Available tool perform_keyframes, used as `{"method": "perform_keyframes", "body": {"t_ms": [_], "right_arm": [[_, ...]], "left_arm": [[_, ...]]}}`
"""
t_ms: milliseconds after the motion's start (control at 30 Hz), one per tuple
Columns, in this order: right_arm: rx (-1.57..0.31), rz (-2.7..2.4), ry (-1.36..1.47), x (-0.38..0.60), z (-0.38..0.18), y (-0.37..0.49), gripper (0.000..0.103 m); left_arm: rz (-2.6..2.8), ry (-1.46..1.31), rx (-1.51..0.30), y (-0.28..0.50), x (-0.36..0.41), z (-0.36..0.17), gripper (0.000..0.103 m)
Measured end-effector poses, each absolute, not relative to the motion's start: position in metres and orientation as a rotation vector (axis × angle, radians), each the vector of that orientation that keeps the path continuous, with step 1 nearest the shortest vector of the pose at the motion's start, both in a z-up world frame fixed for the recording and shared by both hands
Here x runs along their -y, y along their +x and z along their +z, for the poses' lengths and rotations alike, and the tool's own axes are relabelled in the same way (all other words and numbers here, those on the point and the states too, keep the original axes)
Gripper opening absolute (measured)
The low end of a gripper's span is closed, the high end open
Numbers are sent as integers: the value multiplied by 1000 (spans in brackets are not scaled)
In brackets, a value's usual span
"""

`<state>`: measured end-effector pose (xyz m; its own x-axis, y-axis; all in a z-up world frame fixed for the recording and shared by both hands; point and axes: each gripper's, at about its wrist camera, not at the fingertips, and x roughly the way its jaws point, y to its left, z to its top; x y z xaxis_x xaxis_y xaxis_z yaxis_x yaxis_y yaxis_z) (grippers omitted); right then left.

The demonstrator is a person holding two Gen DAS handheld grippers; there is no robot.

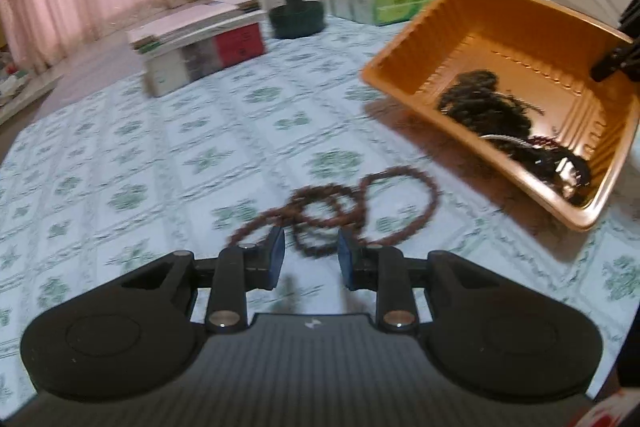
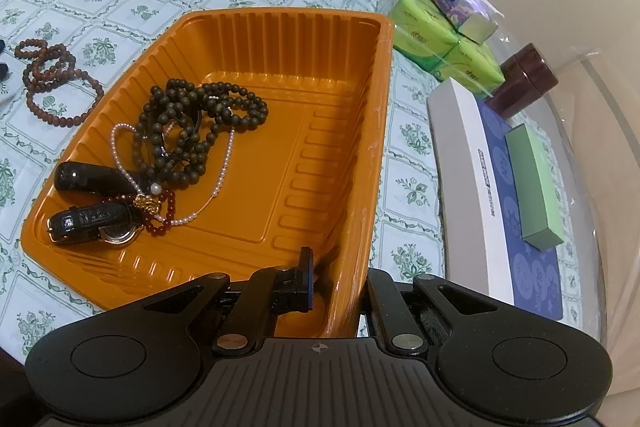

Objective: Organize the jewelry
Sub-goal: 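Grasp the brown bead necklace on the cloth with the left gripper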

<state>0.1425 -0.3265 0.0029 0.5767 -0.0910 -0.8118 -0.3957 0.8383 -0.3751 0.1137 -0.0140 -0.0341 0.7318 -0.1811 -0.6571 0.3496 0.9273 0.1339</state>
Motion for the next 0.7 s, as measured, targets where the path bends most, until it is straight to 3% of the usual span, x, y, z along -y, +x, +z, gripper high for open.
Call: {"method": "perform_keyframes", "body": {"t_ms": [467,633,700], "right_arm": [[-956,188,-563,327,1,143,7],[-959,187,-560,327,0,144,7],[-959,187,-560,327,0,144,7]], "left_arm": [[-415,481,-696,145,58,-61,25],[-429,482,-715,147,49,-58,6],[-427,475,-714,142,44,-53,6]]}}
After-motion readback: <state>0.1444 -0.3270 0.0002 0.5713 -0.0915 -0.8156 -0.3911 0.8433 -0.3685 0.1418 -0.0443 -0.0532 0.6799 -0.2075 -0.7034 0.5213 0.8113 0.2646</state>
